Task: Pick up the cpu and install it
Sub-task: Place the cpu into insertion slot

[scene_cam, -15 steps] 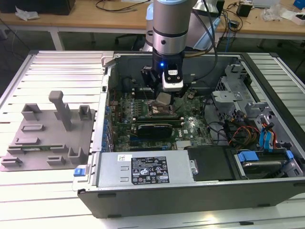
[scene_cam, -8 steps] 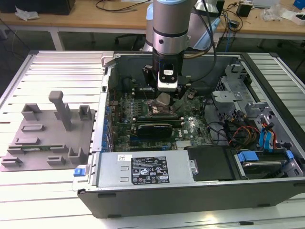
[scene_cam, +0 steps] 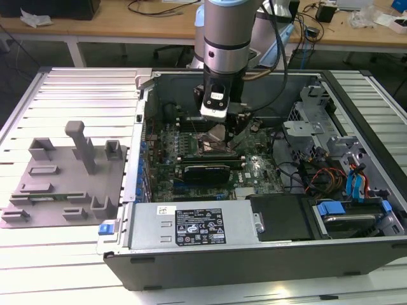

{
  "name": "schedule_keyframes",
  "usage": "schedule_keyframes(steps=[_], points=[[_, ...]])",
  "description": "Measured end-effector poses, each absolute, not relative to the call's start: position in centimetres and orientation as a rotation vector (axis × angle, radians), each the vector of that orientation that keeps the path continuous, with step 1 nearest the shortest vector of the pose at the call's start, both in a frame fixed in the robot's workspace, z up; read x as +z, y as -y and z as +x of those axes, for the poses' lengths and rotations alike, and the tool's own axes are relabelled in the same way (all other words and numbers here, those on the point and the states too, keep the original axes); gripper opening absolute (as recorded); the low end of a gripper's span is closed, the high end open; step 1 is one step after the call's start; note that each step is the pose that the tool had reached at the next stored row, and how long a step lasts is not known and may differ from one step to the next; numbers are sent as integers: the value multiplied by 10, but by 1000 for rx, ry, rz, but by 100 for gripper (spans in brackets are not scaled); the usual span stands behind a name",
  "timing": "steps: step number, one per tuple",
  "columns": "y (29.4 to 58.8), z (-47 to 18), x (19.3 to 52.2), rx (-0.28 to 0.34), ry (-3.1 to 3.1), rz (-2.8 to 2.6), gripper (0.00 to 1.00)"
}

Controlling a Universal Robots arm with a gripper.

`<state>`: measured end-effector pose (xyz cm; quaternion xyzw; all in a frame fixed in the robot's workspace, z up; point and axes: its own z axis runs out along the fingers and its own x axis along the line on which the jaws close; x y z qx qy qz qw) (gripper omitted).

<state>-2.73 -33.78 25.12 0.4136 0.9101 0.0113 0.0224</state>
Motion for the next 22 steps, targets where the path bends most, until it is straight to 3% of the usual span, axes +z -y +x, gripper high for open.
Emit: schedule_keyframes(steps=[22], points=[[338,-27,246,14,-2339,2022,55]])
